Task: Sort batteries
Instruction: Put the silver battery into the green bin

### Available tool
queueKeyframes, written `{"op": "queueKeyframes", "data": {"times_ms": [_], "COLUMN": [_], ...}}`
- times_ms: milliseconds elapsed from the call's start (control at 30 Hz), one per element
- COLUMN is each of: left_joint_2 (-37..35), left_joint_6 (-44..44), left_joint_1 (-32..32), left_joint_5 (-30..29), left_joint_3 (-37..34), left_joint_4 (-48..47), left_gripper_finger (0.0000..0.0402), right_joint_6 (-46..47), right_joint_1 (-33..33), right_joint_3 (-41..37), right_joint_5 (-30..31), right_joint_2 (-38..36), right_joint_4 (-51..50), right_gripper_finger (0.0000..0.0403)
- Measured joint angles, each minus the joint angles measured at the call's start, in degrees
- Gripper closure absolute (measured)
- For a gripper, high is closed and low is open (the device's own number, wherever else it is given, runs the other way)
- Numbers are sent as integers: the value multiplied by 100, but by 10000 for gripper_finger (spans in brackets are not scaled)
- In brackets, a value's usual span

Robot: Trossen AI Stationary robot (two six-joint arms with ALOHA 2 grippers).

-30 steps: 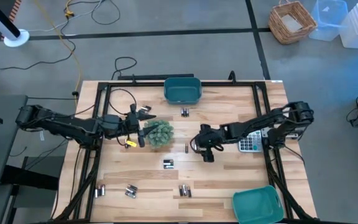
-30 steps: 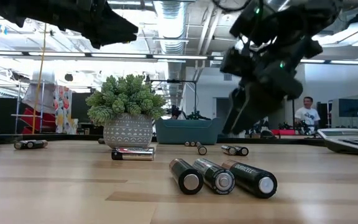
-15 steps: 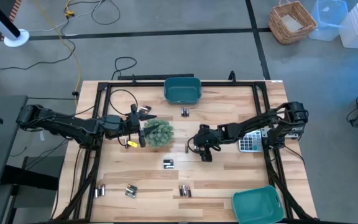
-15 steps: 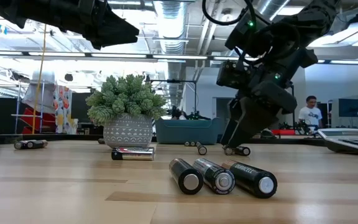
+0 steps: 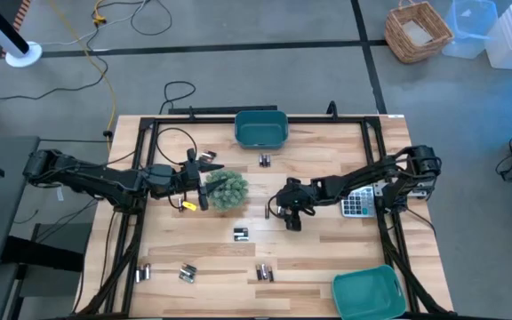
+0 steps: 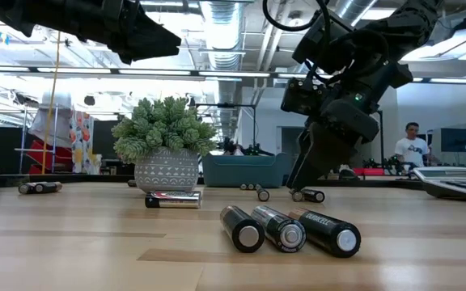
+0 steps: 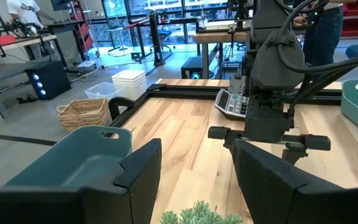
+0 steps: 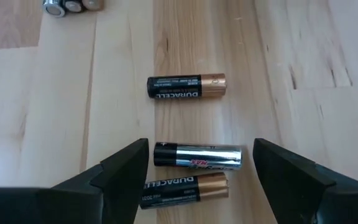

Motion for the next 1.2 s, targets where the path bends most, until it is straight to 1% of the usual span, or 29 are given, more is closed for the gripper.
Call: {"op": "queueKeyframes", "data": {"times_ms": [100, 633, 900, 1200], "left_joint_2": [0, 0, -2, -2], "left_joint_6": [11, 87, 105, 109], "left_joint_1": [0, 0, 2, 2], "left_joint_5": [0, 4, 4, 4], "left_joint_3": [0, 0, 0, 0], "left_joint_4": [0, 2, 6, 4], "left_gripper_finger": [210, 210, 210, 210], "right_joint_6": [4, 10, 69, 3], "right_joint_1": [40, 118, 137, 155], "right_joint_3": [0, -4, 2, 87], "right_joint_5": [112, 142, 181, 249], "right_joint_2": [0, 2, 333, 367], "right_joint_4": [4, 20, 211, 188], "right_gripper_finger": [96, 96, 96, 99]}}
